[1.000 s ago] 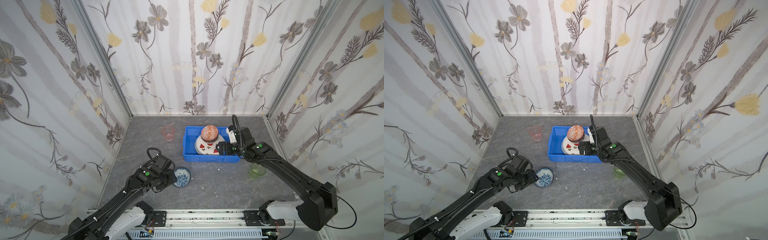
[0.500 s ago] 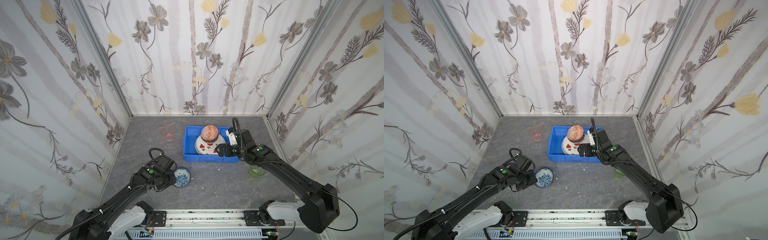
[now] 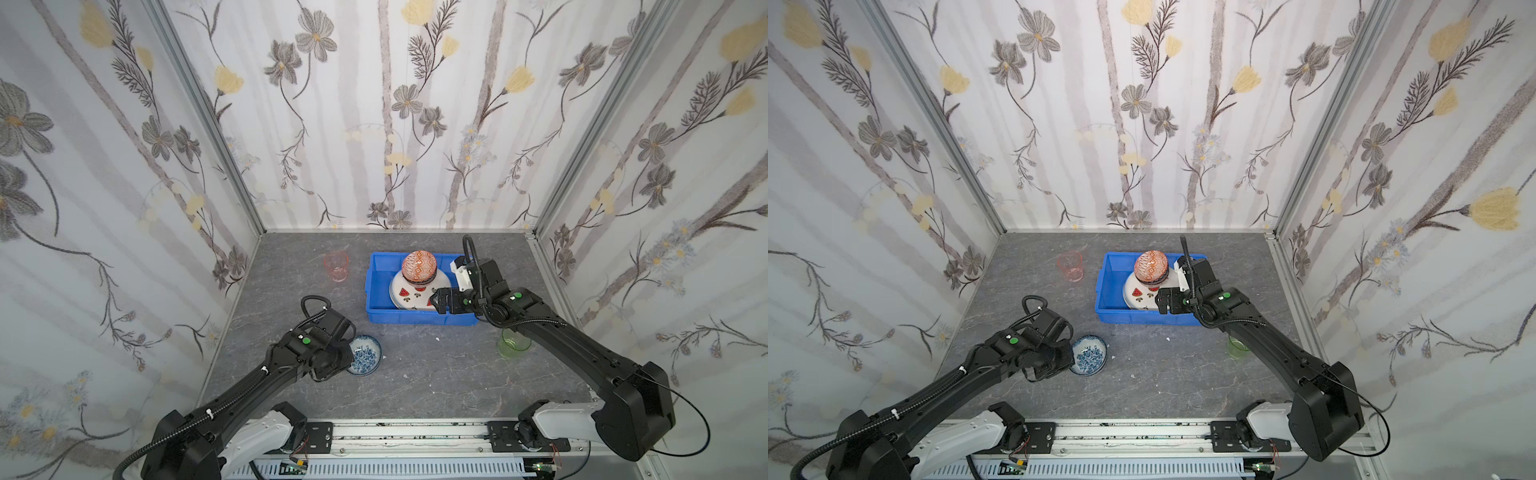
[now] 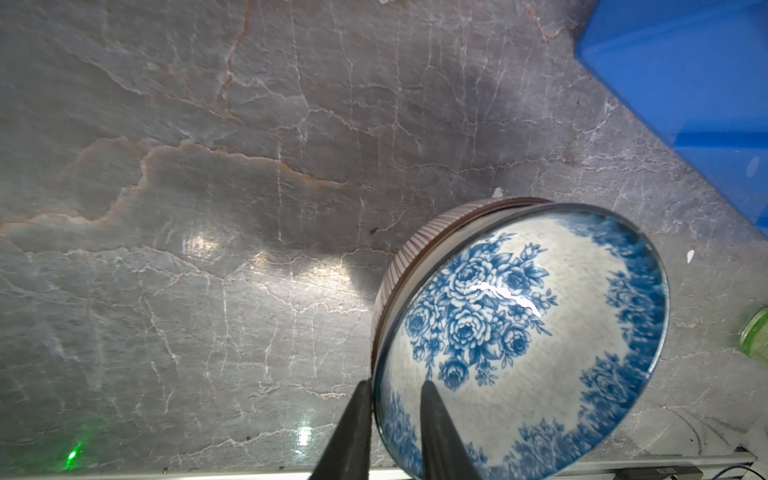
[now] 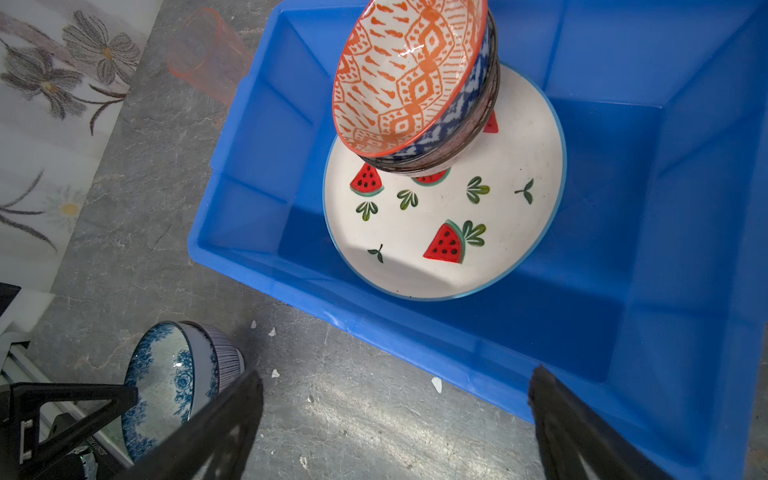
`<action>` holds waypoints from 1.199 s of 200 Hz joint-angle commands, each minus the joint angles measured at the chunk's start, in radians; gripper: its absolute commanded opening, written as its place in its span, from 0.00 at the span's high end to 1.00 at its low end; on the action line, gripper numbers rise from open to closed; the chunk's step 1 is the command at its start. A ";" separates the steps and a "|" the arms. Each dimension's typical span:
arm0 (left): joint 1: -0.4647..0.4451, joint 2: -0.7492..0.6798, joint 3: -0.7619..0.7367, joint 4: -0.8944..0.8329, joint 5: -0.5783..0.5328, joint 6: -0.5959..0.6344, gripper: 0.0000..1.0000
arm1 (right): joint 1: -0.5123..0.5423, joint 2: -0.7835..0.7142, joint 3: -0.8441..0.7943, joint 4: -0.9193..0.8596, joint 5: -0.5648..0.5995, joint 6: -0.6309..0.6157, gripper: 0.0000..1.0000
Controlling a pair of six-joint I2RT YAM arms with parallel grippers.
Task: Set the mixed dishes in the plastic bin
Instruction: 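Open the right gripper and withdraw it while the left grasps the blue-rose bowl rim, then lift the blue-rose bowl with the left gripper toward the right gripper, which grasps its rim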
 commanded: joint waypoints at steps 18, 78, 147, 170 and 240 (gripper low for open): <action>0.000 0.019 -0.005 0.019 -0.013 0.006 0.78 | -0.006 0.007 0.007 0.051 -0.016 -0.003 0.02; 0.000 0.033 0.001 0.022 -0.012 0.010 0.86 | -0.013 0.007 0.005 0.052 -0.020 -0.008 0.03; 0.001 0.021 0.002 0.021 -0.009 0.010 0.94 | -0.013 0.002 0.010 0.051 -0.025 -0.009 0.03; 0.000 0.017 0.007 0.021 -0.008 0.008 0.96 | -0.015 0.000 0.010 0.050 -0.026 -0.007 0.04; 0.001 0.009 0.025 0.021 -0.011 0.008 0.99 | -0.014 -0.010 0.012 0.046 -0.036 -0.005 0.04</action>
